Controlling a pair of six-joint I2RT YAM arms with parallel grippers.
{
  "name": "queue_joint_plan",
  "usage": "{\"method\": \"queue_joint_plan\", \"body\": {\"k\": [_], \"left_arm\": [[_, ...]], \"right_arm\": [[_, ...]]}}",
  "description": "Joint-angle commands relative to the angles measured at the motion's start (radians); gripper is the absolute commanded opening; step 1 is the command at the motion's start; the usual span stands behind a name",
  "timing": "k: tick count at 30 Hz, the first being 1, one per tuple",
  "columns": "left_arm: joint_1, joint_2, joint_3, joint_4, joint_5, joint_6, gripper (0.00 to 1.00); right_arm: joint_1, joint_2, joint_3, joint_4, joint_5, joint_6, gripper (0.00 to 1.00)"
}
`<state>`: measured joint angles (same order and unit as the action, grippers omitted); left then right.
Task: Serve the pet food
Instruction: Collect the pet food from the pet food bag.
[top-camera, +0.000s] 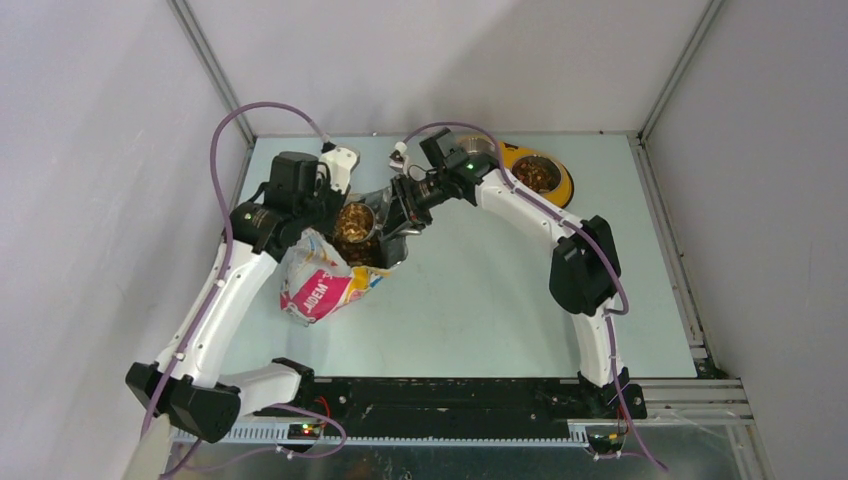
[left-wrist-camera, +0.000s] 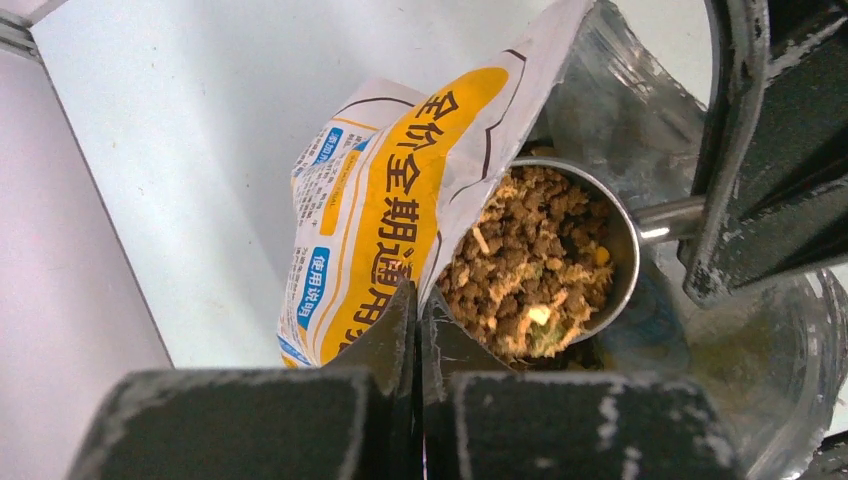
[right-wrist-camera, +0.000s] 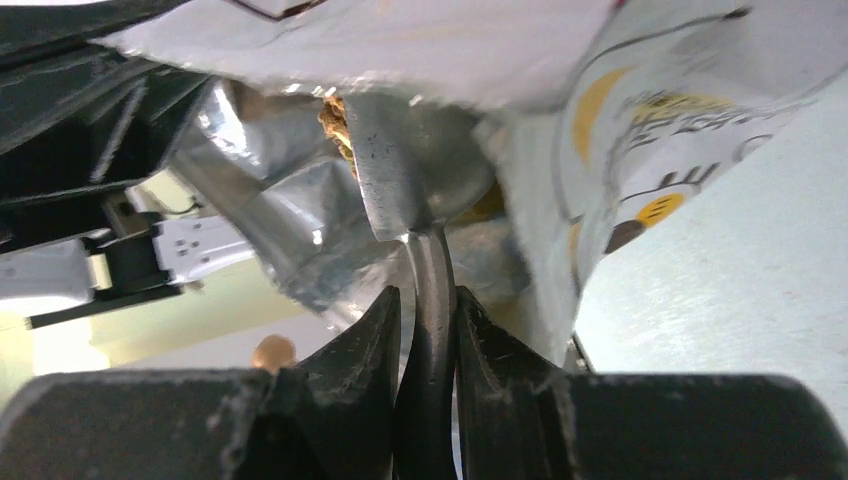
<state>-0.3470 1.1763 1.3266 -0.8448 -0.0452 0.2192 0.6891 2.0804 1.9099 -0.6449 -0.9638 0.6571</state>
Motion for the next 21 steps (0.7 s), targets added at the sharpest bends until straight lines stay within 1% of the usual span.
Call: {"method": "queue_joint_plan", "body": {"k": [1, 2, 3, 4, 5, 6, 7, 8, 9, 10, 11, 12, 13, 15, 16, 17, 18, 20, 21], "left_arm": [[-0.001, -0.04, -0.006, 0.057, -0.041, 0.002, 0.0], [0.0, -0.043, -0.006, 0.054, -0.028, -0.001, 0.0], [0.0, -0.046, -0.009, 0.053, -0.021, -0.003, 0.0], [0.0, -0.053, -0.012, 0.054, -0.014, -0.005, 0.0], [-0.001, -0.055, -0.017, 0.054, -0.012, -0.005, 0.0], [0.0, -0.061, -0.019, 0.054, -0.008, -0.005, 0.0], [0.0, -0.065, -0.022, 0.054, -0.008, -0.005, 0.0], [0.0, -0.07, -0.023, 0.054, -0.003, -0.004, 0.0], [0.0, -0.074, -0.025, 0.052, -0.001, -0.004, 0.0], [-0.001, -0.08, -0.025, 0.05, 0.002, -0.006, 0.0], [0.0, -0.082, -0.024, 0.048, 0.005, -0.006, 0.0], [0.0, -0.087, -0.024, 0.045, 0.008, -0.005, 0.0], [0.0, -0.088, -0.023, 0.045, 0.01, -0.005, 0.0], [0.0, -0.087, -0.021, 0.044, 0.011, -0.006, 0.0], [0.0, -0.086, -0.017, 0.044, 0.012, -0.008, 0.0], [0.0, -0.083, -0.014, 0.043, 0.016, -0.009, 0.0], [0.0, -0.082, -0.013, 0.042, 0.018, -0.01, 0.0], [0.0, -0.082, -0.013, 0.042, 0.022, -0.013, 0.0], [0.0, -0.082, -0.013, 0.042, 0.025, -0.013, 0.0]], "right_arm": [[0.015, -0.054, 0.046, -0.017, 0.077, -0.121, 0.0], [0.031, -0.049, 0.062, -0.05, 0.101, -0.152, 0.0], [0.024, -0.043, 0.056, -0.027, 0.049, -0.119, 0.0], [0.015, -0.04, 0.022, 0.117, -0.072, 0.019, 0.0], [0.001, -0.046, -0.035, 0.165, -0.095, 0.059, 0.0], [-0.003, -0.042, -0.034, 0.15, -0.081, 0.047, 0.0], [-0.011, -0.028, -0.021, 0.15, -0.112, 0.046, 0.0], [-0.014, -0.025, -0.042, 0.203, -0.145, 0.082, 0.0], [-0.013, -0.028, -0.04, 0.197, -0.125, 0.068, 0.0], [-0.007, -0.03, 0.014, 0.062, -0.072, -0.066, 0.0], [0.014, -0.03, 0.043, -0.002, -0.001, -0.132, 0.0], [0.02, -0.028, 0.062, -0.06, -0.002, -0.183, 0.0], [0.03, -0.024, 0.058, -0.064, -0.035, -0.182, 0.0], [0.068, 0.002, 0.072, -0.135, -0.038, -0.235, 0.0], [0.085, 0.011, 0.094, -0.215, -0.029, -0.315, 0.0], [0.109, 0.019, 0.095, -0.251, -0.033, -0.352, 0.0], [0.114, 0.018, 0.085, -0.248, -0.052, -0.35, 0.0], [0.079, -0.02, 0.038, -0.146, -0.1, -0.254, 0.0], [0.057, -0.036, 0.01, 0.01, -0.128, -0.121, 0.0]]}}
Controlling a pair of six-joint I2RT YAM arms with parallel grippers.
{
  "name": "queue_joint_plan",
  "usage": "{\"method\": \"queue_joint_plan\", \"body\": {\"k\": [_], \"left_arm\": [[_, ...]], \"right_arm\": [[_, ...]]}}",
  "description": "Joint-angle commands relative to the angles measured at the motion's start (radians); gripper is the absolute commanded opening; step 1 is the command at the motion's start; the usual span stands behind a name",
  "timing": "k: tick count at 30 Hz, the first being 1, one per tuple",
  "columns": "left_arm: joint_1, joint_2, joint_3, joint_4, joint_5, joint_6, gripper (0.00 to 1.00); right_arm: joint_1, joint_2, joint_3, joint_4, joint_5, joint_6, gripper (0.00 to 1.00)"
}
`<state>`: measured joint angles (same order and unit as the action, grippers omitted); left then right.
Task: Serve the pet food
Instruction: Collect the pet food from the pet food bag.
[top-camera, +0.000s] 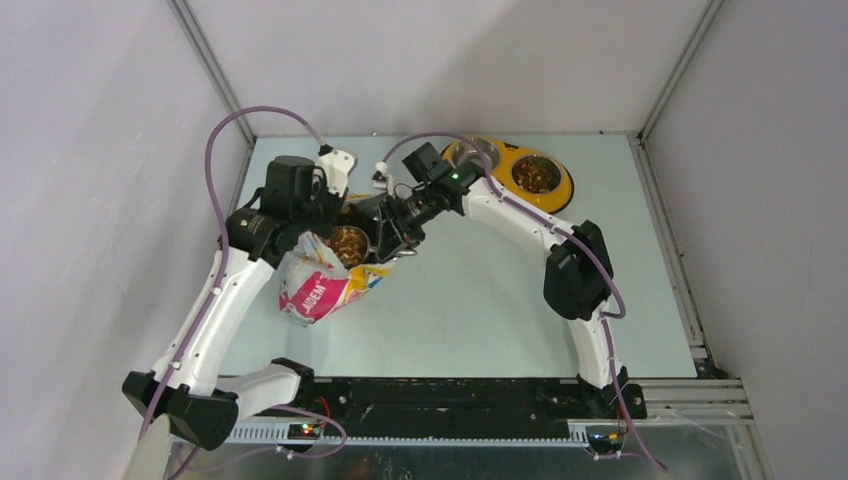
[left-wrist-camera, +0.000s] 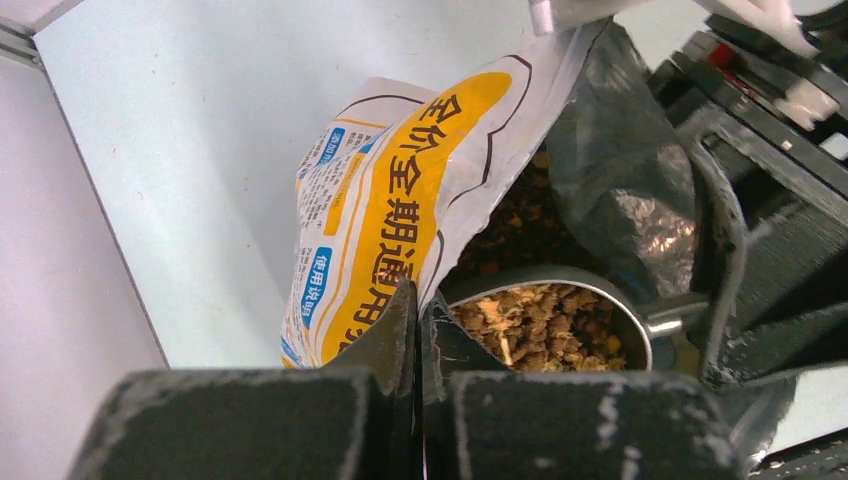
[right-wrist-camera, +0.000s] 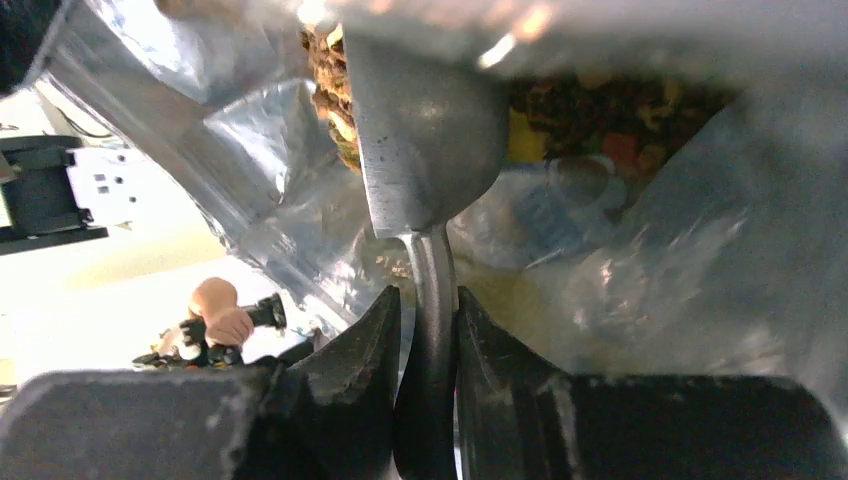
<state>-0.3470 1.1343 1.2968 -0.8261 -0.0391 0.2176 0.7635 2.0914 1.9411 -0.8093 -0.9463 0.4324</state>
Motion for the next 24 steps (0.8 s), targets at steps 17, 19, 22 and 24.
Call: {"method": "queue_joint_plan", "body": {"k": [17, 19, 22, 24], "left_arm": [[0.0, -0.04, 0.016, 0.027, 0.03, -0.021, 0.0], [0.0, -0.041, 0.016, 0.027, 0.03, -0.02, 0.0], [0.0, -0.043, 0.015, 0.027, 0.031, -0.021, 0.0], [0.001, -0.045, 0.014, 0.027, 0.031, -0.022, 0.0]], "right_arm": [[-0.084, -0.096, -0.191, 0.391, -0.22, 0.323, 0.0], [-0.045, -0.067, -0.089, 0.193, -0.18, 0.151, 0.0], [-0.037, -0.073, -0.078, 0.205, -0.175, 0.145, 0.0], [-0.086, -0.094, -0.127, 0.31, -0.142, 0.249, 0.0]]}}
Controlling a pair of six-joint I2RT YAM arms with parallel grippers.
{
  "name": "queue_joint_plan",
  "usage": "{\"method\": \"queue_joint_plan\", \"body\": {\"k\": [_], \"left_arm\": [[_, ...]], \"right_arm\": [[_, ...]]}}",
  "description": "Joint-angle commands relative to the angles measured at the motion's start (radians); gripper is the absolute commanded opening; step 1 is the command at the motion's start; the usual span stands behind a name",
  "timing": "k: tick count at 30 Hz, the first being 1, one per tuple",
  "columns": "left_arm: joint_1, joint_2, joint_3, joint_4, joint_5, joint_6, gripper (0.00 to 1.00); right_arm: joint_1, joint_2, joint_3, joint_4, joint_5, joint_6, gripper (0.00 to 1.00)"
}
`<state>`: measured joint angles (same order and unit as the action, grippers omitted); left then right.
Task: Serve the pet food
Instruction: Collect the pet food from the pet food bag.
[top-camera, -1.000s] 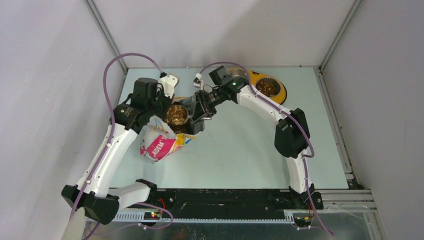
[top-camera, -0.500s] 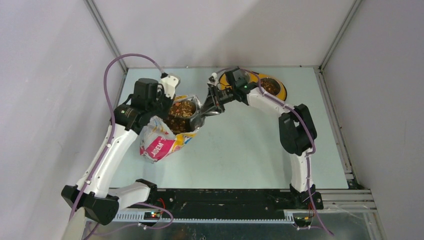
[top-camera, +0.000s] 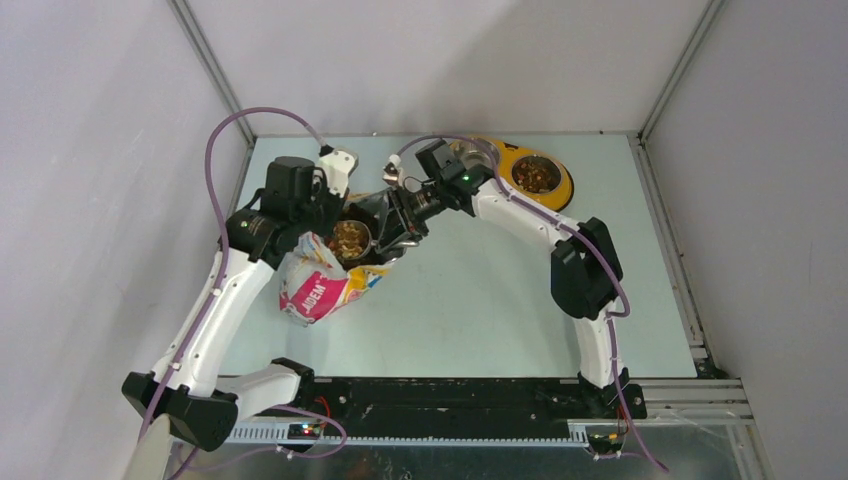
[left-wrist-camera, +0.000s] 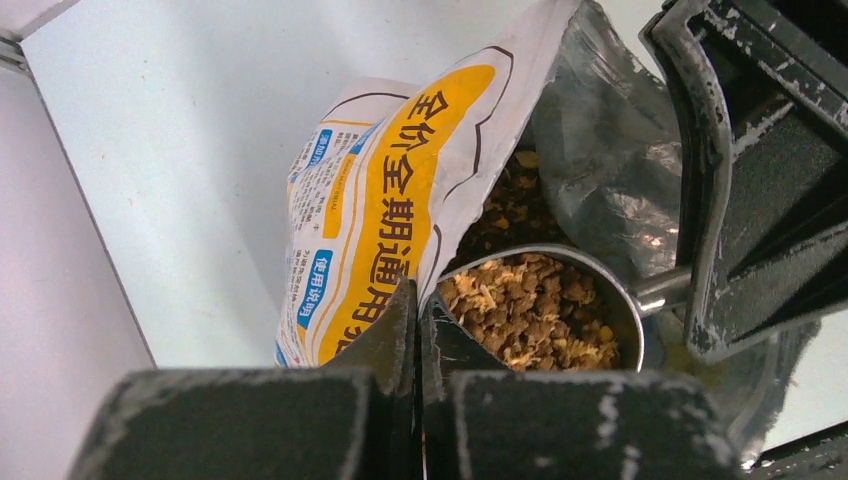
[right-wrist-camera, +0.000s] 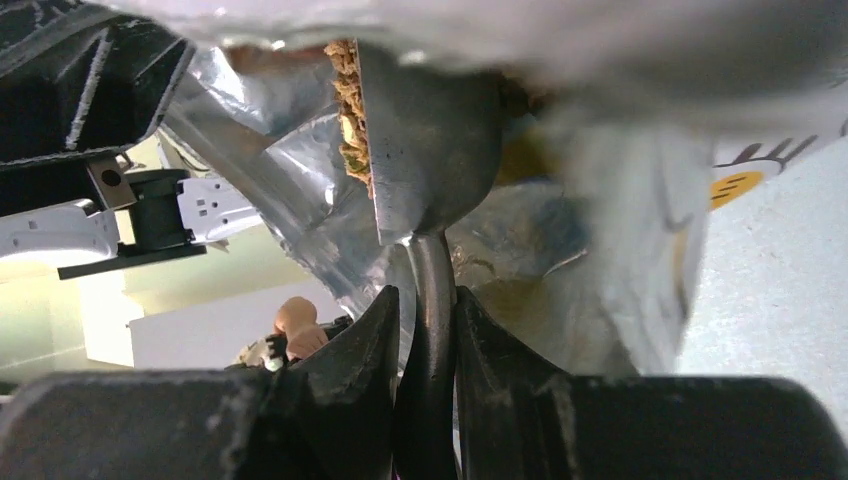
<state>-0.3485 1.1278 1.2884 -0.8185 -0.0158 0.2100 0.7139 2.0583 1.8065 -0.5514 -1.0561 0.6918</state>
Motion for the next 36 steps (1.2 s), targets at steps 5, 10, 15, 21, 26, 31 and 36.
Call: {"method": "queue_joint_plan", "body": {"k": [5, 10, 15, 21, 26, 31, 36], "left_arm": [[0.003, -0.045, 0.02, 0.018, 0.008, -0.015, 0.0], [0.003, -0.037, 0.026, 0.017, 0.008, -0.018, 0.0], [0.003, -0.035, 0.041, 0.005, 0.008, -0.017, 0.0], [0.003, -0.046, 0.032, 0.007, 0.008, -0.018, 0.0], [0.003, -0.04, 0.033, 0.009, 0.008, -0.019, 0.0], [0.003, -0.042, 0.037, 0.009, 0.008, -0.022, 0.0], [0.007, -0.046, 0.027, 0.014, 0.0, -0.025, 0.0]], "right_arm": [[-0.138, -0.072, -0.078, 0.261, -0.035, 0.207, 0.0], [0.005, -0.024, -0.009, 0.075, -0.224, -0.003, 0.0], [0.033, -0.041, 0.048, 0.026, -0.166, -0.034, 0.0], [-0.113, -0.06, -0.033, 0.233, -0.087, 0.174, 0.0], [-0.117, -0.07, -0.057, 0.223, -0.093, 0.14, 0.0], [-0.13, -0.07, -0.033, 0.178, -0.104, 0.098, 0.0], [-0.148, -0.092, -0.065, 0.148, -0.133, 0.074, 0.0]]}}
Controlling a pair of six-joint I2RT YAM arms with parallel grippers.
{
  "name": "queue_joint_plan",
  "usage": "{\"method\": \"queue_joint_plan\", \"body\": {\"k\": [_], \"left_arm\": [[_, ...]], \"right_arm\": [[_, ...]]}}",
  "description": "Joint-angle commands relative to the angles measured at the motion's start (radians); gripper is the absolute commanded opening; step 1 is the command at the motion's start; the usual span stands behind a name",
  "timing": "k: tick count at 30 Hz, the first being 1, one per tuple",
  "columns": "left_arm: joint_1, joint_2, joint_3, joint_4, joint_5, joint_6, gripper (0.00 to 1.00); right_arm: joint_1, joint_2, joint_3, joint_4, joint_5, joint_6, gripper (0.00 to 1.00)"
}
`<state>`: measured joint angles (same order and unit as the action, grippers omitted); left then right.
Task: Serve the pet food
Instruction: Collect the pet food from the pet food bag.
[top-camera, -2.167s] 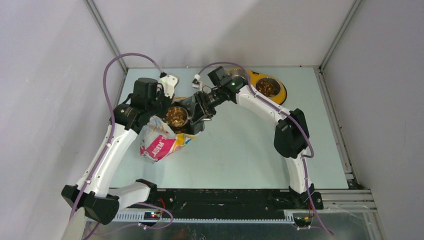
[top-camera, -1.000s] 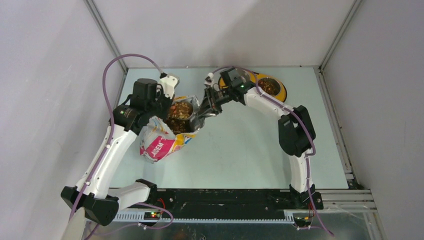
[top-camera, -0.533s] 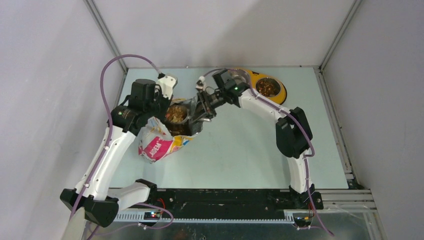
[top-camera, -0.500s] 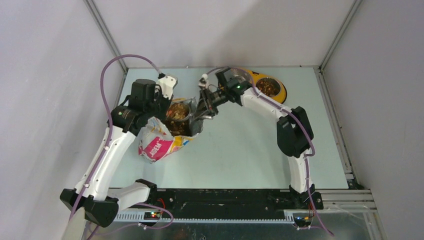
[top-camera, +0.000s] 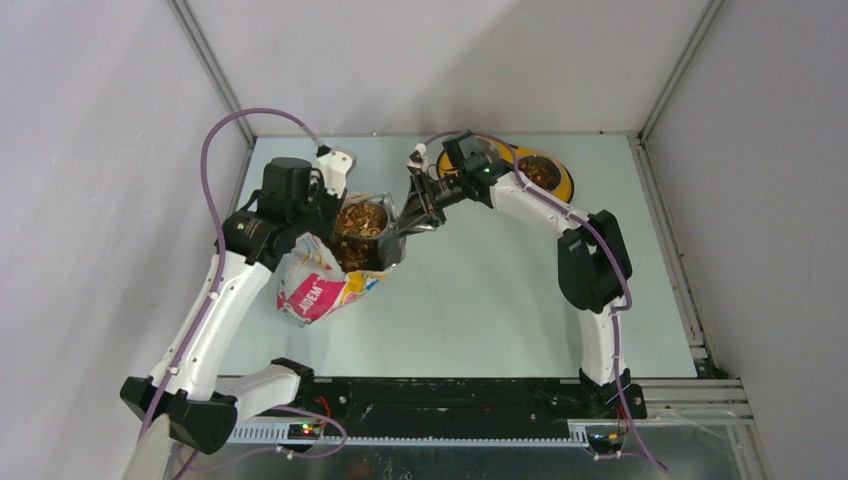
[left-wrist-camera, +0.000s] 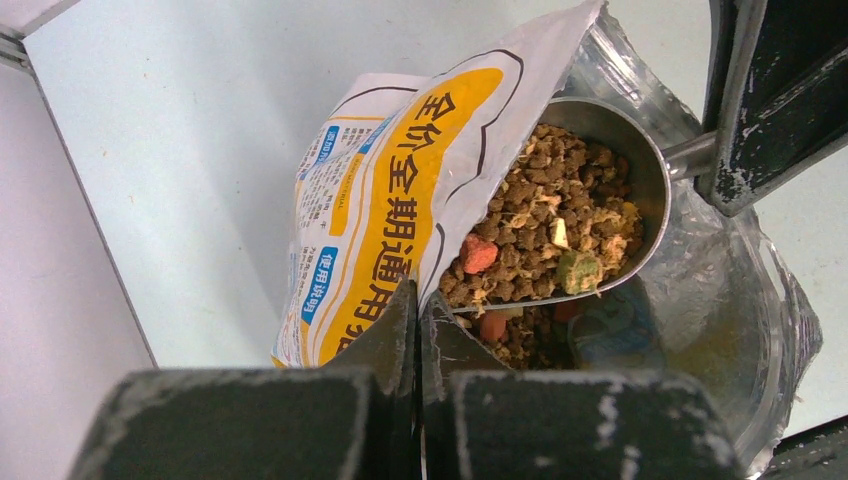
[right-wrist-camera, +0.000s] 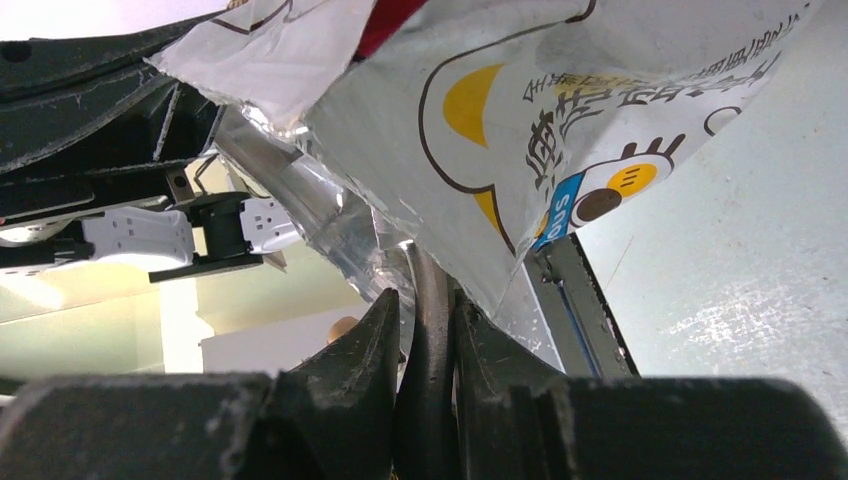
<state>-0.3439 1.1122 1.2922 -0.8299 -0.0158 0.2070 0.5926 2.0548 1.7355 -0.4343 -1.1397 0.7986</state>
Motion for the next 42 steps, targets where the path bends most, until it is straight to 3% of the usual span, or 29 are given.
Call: {"method": "queue_joint_plan", "body": {"k": [1, 8, 18, 42], "left_arm": [[0.003, -0.031, 0.021, 0.027, 0.0, -0.022, 0.0], [0.012, -0.028, 0.028, 0.027, 0.007, -0.027, 0.0], [0.03, -0.026, 0.028, 0.03, 0.02, -0.036, 0.0], [0.051, -0.022, 0.026, 0.035, 0.038, -0.045, 0.0]], "right_arm": [[-0.026, -0.095, -0.004, 0.025, -0.06, -0.041, 0.0], [-0.04, -0.165, -0.027, 0.011, -0.096, -0.063, 0.0], [-0.046, -0.161, -0.001, -0.232, -0.06, -0.258, 0.0], [-0.12, -0.231, -0.001, -0.325, -0.102, -0.321, 0.0]]}}
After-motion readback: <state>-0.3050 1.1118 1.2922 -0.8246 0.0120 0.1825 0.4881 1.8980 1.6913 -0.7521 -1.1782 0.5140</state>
